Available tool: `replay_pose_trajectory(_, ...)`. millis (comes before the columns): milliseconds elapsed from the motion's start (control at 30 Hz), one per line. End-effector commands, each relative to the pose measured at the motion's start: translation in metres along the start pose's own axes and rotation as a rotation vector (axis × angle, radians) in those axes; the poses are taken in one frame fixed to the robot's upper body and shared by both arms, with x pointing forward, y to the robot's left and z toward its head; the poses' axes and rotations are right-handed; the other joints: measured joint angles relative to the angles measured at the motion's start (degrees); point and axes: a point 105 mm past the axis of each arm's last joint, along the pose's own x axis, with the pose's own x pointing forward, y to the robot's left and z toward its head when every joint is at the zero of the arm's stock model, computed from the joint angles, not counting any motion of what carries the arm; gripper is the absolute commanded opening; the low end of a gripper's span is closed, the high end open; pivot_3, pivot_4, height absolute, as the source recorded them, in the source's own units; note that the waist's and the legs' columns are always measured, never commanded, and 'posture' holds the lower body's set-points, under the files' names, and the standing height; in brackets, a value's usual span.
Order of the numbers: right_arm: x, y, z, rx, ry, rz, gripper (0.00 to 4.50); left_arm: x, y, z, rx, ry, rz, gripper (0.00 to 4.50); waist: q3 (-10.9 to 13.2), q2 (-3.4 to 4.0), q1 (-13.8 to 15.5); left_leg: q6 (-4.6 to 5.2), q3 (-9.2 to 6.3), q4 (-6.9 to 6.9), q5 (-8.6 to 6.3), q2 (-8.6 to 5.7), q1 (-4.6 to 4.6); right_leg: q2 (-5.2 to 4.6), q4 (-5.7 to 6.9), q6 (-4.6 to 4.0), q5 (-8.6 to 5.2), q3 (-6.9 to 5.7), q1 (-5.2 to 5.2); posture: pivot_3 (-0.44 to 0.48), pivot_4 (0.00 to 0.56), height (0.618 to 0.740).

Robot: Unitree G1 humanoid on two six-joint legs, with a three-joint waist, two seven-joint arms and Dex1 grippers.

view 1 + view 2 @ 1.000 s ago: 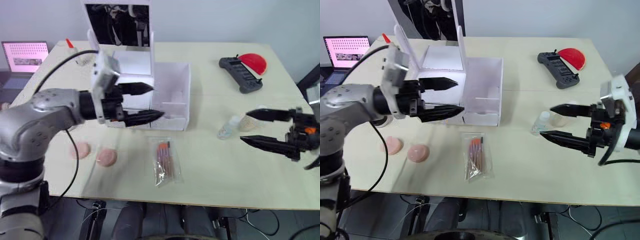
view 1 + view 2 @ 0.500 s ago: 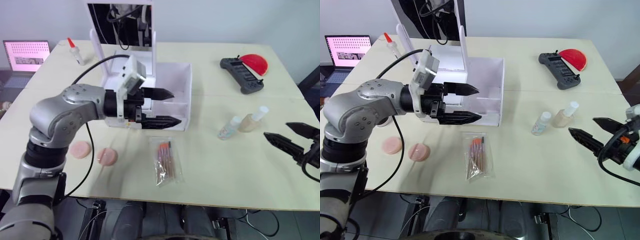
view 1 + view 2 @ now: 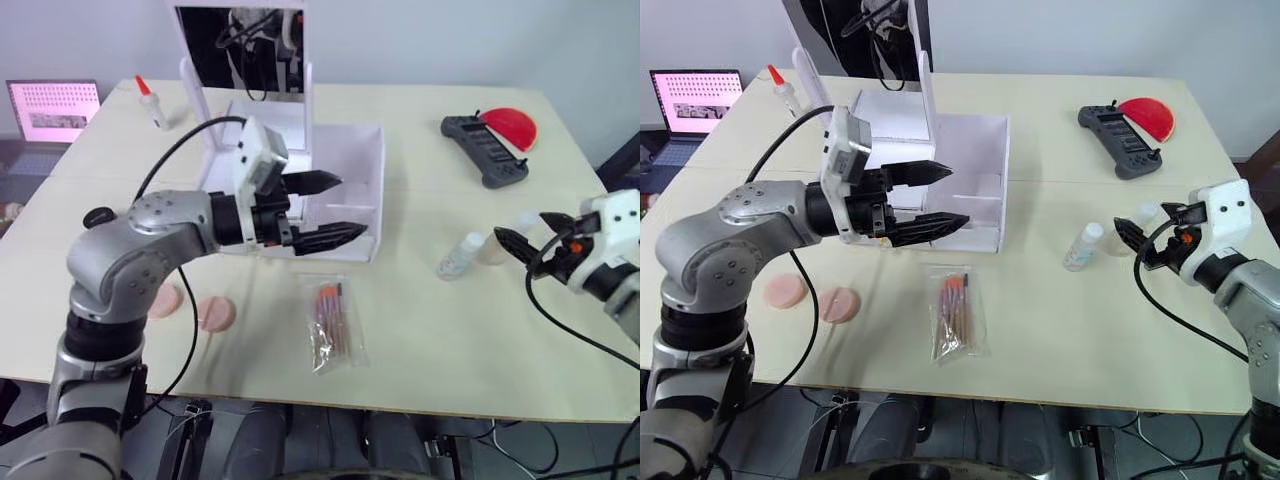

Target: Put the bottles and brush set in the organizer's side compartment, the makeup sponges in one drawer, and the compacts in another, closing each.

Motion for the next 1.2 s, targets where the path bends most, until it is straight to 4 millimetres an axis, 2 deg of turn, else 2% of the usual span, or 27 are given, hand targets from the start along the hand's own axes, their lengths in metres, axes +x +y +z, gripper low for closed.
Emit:
replay_pose_trajectory(33, 0.004, -0.002, 0.008, -0.008, -0.055, -0.011, 4.50, -0.002, -0.005, 0.010, 0.035, -0.032, 0.005, 4.45, 0.0, 0.00, 0.0, 0.00, 0.00, 0.01, 0.00, -0.01, 0.00, 0.00, 0.00, -0.01, 0.01, 0.00, 0.00, 0.000, 0.150, 0.740)
replay_pose_trajectory(233, 0.007, -0.007, -0.003, 0.035, -0.028, -0.043, 4.50, -0.004, -0.005, 0.010, 0.039, -0.029, 0.022, 4.45, 0.0, 0.00, 0.0, 0.00, -0.01, 0.00, 0.00, -0.01, 0.00, 0.00, 0.00, 0.00, 0.00, 0.00, 0.00, 0.000, 0.150, 0.740)
replay_pose_trajectory(333, 0.007, -0.006, -0.002, 0.040, -0.033, -0.038, 3.55, -0.004, -0.005, 0.011, 0.041, -0.030, 0.025, 4.50, 0.0, 0.00, -0.2, 0.00, -0.01, 0.00, 0.00, -0.01, 0.00, 0.00, 0.00, 0.00, 0.00, 0.00, 0.00, 0.000, 0.150, 0.740)
replay_pose_trajectory(400, 0.006, -0.006, -0.002, 0.039, -0.030, -0.040, 2.65, -0.003, -0.005, 0.011, 0.042, -0.032, 0.024, 4.50, 0.0, 0.00, -0.2, 0.00, -0.01, 0.00, 0.00, -0.01, 0.01, 0.00, 0.01, -0.01, 0.01, 0.00, 0.00, 0.000, 0.150, 0.740)
replay_pose_trajectory(867, 0.009, -0.004, -0.005, 0.046, -0.031, -0.037, 2.65, -0.001, -0.004, 0.010, 0.044, -0.033, 0.029, 4.50, 0.0, 0.00, -0.2, 0.00, -0.01, 0.00, 0.00, -0.01, 0.01, 0.00, 0.01, -0.01, 0.00, 0.00, 0.00, 0.000, 0.150, 0.740)
replay_pose_trajectory(900, 0.010, -0.005, -0.005, 0.046, -0.028, -0.037, 2.13, -0.001, -0.004, 0.010, 0.045, -0.034, 0.034, 4.50, 0.0, 0.00, -0.2, 0.00, -0.01, 0.00, 0.00, -0.01, 0.01, 0.00, 0.01, -0.01, 0.00, 0.00, 0.00, 0.000, 0.150, 0.740)
replay_pose_trajectory(933, 0.012, -0.003, -0.004, 0.052, -0.035, -0.031, 1.87, -0.001, -0.003, 0.011, 0.045, -0.036, 0.041, 4.50, 0.0, 0.00, -0.2, 0.00, -0.01, 0.00, 0.00, -0.01, 0.01, 0.00, 0.00, -0.01, 0.00, 0.00, 0.00, 0.000, 0.150, 0.740)
replay_pose_trajectory(1200, 0.013, -0.003, 0.007, 0.063, -0.077, -0.012, 1.87, -0.003, -0.001, 0.009, 0.025, -0.054, 0.065, 4.50, 0.0, 0.00, -0.2, 0.00, -0.01, 0.00, 0.00, -0.01, 0.01, 0.00, 0.00, 0.00, 0.00, 0.00, 0.00, 0.000, 0.150, 0.740)
